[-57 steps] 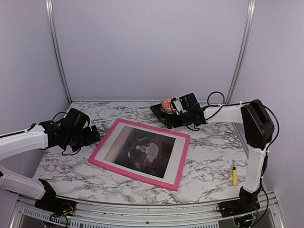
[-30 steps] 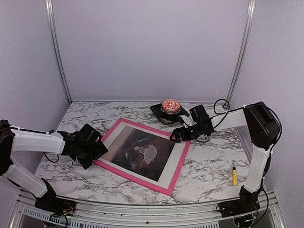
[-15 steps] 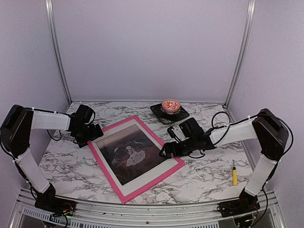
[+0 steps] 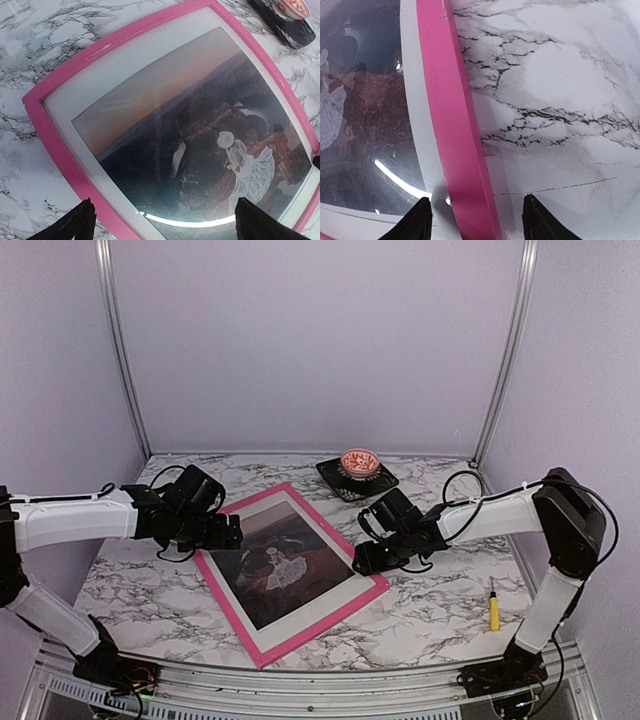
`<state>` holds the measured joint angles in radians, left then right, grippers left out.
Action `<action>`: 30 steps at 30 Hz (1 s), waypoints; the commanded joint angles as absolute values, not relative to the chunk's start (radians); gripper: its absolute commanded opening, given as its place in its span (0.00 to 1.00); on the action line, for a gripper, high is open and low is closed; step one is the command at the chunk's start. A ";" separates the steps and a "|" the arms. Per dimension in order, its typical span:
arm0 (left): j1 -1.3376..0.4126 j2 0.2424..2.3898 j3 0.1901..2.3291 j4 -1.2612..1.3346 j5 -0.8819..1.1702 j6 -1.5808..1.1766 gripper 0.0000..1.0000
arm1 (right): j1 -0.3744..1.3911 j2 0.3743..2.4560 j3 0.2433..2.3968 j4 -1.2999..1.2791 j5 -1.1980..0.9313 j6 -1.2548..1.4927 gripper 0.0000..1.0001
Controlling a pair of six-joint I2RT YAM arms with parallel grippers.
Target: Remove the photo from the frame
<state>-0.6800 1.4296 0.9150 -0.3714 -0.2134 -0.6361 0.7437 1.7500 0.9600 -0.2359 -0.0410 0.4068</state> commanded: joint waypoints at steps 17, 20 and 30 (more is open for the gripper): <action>-1.406 1.760 1.230 -0.527 -0.727 -0.508 0.99 | 0.783 1.811 1.067 -0.407 0.112 0.406 0.14; -1.473 1.873 1.324 -0.573 -0.786 -0.483 0.99 | 0.788 1.813 1.103 -0.451 0.120 0.417 0.08; -1.580 2.172 1.562 -0.698 -0.992 -0.379 0.99 | 0.817 1.816 1.247 -0.610 0.130 0.456 0.05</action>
